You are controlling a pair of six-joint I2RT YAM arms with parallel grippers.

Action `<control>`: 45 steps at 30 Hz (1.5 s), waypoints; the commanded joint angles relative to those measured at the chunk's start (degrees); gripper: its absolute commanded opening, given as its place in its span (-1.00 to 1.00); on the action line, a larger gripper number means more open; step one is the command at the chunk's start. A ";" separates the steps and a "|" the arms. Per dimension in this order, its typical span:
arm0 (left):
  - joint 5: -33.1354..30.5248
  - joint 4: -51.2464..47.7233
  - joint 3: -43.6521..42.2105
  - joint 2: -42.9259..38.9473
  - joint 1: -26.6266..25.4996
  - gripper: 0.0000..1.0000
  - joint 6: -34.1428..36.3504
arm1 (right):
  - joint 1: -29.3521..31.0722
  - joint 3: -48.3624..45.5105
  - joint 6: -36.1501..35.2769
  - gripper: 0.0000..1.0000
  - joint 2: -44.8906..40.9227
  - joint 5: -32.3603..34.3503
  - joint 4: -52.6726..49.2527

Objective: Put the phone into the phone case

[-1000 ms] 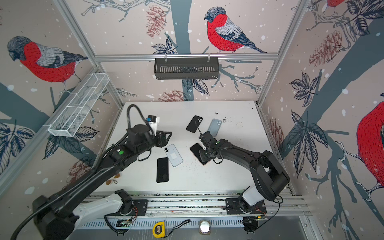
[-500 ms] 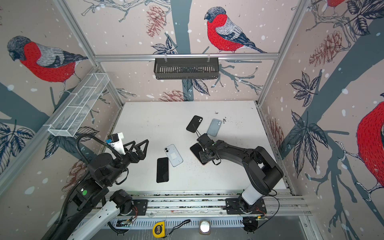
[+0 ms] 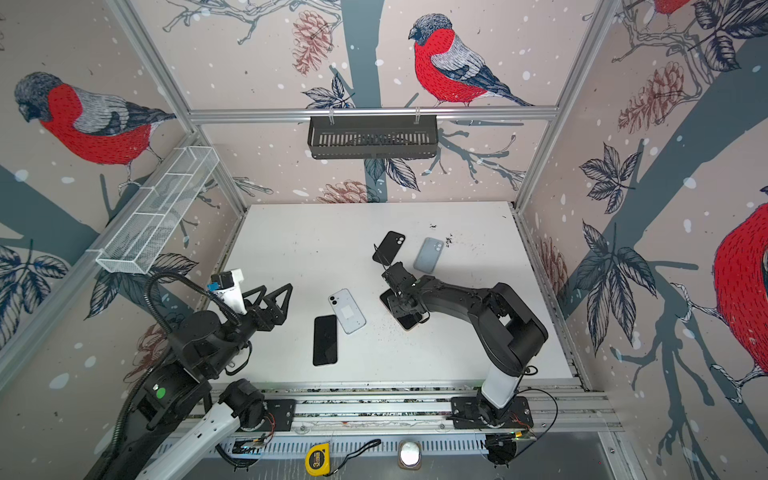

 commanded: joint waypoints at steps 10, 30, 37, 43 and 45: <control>1.34 -4.91 2.83 0.20 -0.03 0.79 2.77 | 0.81 8.43 -2.03 -0.25 9.84 -1.94 -7.53; 2.04 -3.53 0.87 -1.31 0.09 0.76 4.90 | 1.12 4.09 -5.78 0.99 -4.92 -1.26 -8.58; 1.78 -3.70 0.78 -1.48 0.07 0.76 4.96 | 0.35 1.98 -5.71 0.99 -0.84 -1.48 -7.18; 1.69 -3.70 0.65 -1.29 0.08 0.76 4.89 | -0.31 1.10 -5.11 0.96 1.09 -2.07 -5.77; 1.78 -3.63 0.70 -1.20 0.20 0.76 5.04 | -0.49 1.01 -4.45 0.87 1.43 -2.13 -5.38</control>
